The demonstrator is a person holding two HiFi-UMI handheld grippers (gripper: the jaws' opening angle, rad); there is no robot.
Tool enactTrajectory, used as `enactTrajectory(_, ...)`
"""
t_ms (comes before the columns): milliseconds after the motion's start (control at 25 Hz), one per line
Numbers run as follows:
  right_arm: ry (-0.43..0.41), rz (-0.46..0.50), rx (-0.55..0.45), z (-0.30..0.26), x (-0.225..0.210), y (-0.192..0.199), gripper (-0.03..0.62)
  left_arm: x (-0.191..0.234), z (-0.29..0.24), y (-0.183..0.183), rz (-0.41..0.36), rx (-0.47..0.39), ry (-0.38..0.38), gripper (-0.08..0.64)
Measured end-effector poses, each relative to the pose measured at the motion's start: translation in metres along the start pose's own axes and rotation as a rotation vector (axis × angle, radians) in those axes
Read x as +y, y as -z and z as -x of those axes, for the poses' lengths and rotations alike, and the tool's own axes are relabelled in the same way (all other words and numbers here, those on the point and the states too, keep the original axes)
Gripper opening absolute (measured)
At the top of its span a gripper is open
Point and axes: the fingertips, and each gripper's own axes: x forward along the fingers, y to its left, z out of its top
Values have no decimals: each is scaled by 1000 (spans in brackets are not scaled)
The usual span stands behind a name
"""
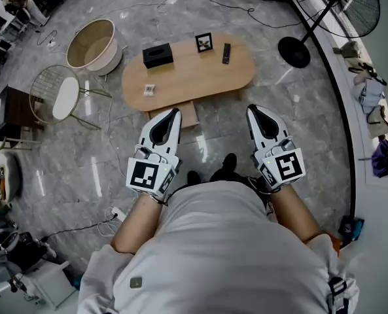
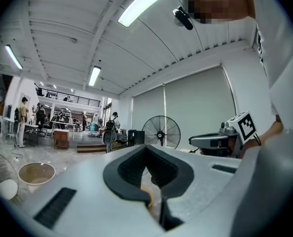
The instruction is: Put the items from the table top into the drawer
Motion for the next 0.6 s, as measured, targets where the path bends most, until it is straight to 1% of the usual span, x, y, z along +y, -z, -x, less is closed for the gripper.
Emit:
enactTrajectory(360,2,-26,29,6,-86,14,25,-36,-82,5,-3,22,5,9)
enactTrajectory(600,-11,-27,43,3,-124,16,25,-49,-123,4,24,21,15,9)
